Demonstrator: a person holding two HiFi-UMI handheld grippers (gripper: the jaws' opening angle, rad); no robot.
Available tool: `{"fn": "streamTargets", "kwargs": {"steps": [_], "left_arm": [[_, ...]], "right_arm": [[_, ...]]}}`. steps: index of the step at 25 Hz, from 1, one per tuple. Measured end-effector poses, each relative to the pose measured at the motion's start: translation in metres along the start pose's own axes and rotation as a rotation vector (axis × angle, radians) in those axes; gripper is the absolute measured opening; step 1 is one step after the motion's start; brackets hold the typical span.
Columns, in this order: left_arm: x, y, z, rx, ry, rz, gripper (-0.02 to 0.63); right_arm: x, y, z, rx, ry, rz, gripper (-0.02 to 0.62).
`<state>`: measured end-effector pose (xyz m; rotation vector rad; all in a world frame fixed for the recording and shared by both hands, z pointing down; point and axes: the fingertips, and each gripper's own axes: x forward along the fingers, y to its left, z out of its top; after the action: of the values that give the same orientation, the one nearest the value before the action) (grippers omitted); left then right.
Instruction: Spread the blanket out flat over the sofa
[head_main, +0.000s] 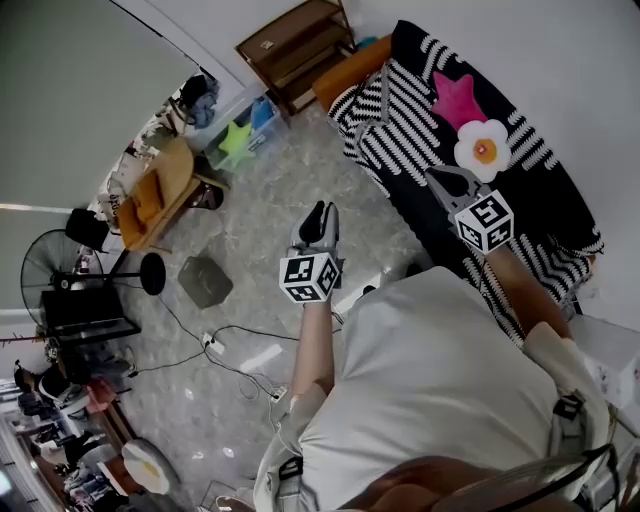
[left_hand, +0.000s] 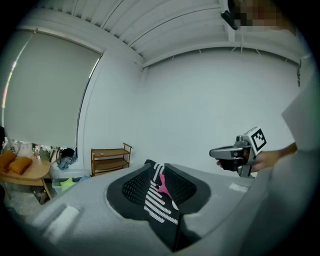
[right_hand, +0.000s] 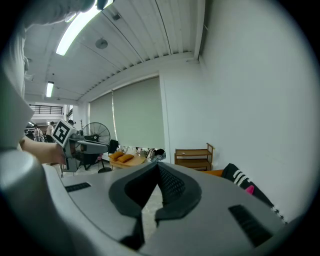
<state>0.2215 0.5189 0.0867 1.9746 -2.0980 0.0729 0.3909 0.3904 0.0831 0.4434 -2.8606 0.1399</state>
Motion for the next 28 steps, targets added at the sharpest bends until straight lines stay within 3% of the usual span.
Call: {"fn": "streamTargets", "kwargs": {"steps": [7,15,28], "left_arm": [[0.012,-0.001,0.001,-0.016,-0.010,0.034,0.141],[0.021,-0.005,-0.007,-0.036,-0.001,0.073,0.144],[0.053,0.034,-0.008,-0.052,0.031,0.037,0.144]], "right_arm": [[0.009,-0.012,-0.004,-0.015,0.020,0.042,0.003],[0.012,-0.031,-0.017,-0.008,0.055,0.064,0.003],[0.057,-0.046,-0.021,0.018,0.109,0.026,0.005]]}}
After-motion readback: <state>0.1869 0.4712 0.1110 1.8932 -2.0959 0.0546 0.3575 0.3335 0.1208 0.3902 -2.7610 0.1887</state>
